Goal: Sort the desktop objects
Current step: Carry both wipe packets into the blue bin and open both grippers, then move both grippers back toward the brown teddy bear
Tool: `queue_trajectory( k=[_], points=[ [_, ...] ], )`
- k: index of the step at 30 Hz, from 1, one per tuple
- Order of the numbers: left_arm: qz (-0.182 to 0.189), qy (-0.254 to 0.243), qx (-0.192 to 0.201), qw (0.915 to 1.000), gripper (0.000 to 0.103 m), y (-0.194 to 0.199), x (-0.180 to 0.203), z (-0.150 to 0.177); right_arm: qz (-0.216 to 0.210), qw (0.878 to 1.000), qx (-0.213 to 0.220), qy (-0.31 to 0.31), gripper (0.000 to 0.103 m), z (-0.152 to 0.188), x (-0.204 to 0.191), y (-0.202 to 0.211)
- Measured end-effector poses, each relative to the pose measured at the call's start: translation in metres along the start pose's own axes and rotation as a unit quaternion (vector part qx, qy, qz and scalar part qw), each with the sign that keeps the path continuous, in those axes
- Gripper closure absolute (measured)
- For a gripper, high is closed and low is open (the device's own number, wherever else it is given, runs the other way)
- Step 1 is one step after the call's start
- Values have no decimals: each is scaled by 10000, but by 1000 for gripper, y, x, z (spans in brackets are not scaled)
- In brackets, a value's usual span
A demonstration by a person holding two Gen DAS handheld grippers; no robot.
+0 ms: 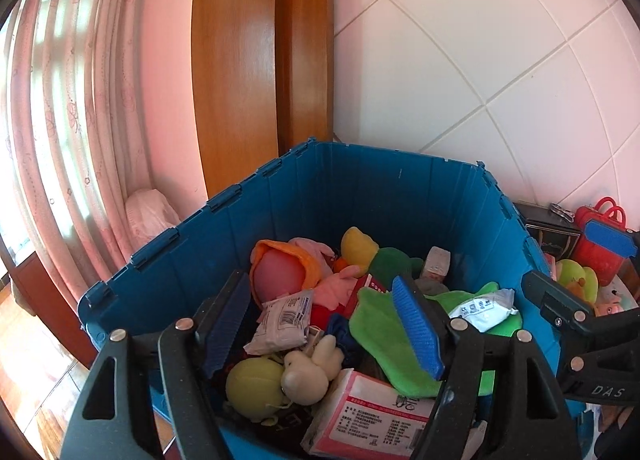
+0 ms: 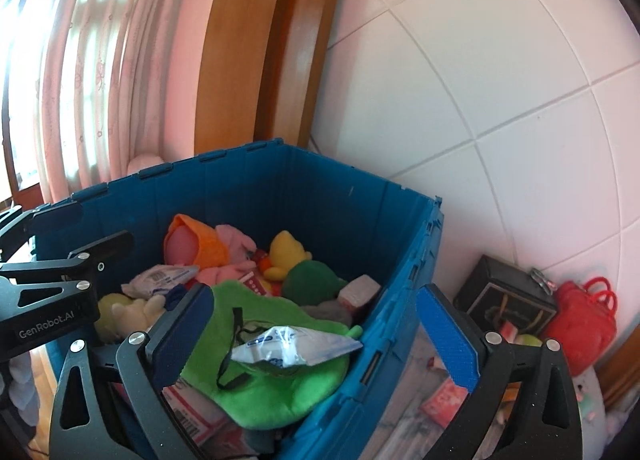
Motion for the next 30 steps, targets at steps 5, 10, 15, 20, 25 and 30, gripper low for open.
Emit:
queue_trajectory(
  k=[5,10,15,20,25,30],
  points=[
    [113,-55,86,9999,30,17,16,2,87,9999,92,-93,0,8,10,22],
    [283,-206,210,9992,30,37,45,2,273,9991,208,-241,0,21,34,51],
    [532,-418,341,9971,30,60,87,3,492,9970,254,-538,0,41,72,80],
    [807,-613,427,9939,30,80,136,7,776,9926,263,-895,0,71,123,113],
    [1130,-796,463,9893,30,99,197,15,1143,9845,205,-1315,0,113,185,152],
    [1438,-951,341,9844,30,110,271,34,1522,9738,22,-1690,0,169,251,192]
  ],
)
Point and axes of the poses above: each gripper's, at about its wrist camera, not at the fingertips, and y roughly against the way its jaws point, x to its right, z to its underside, the point moved 2 cm from there along -y, roughly the way its jaws point, and after that the axes turned 7 degrees about -z, right-handed, at the moved point
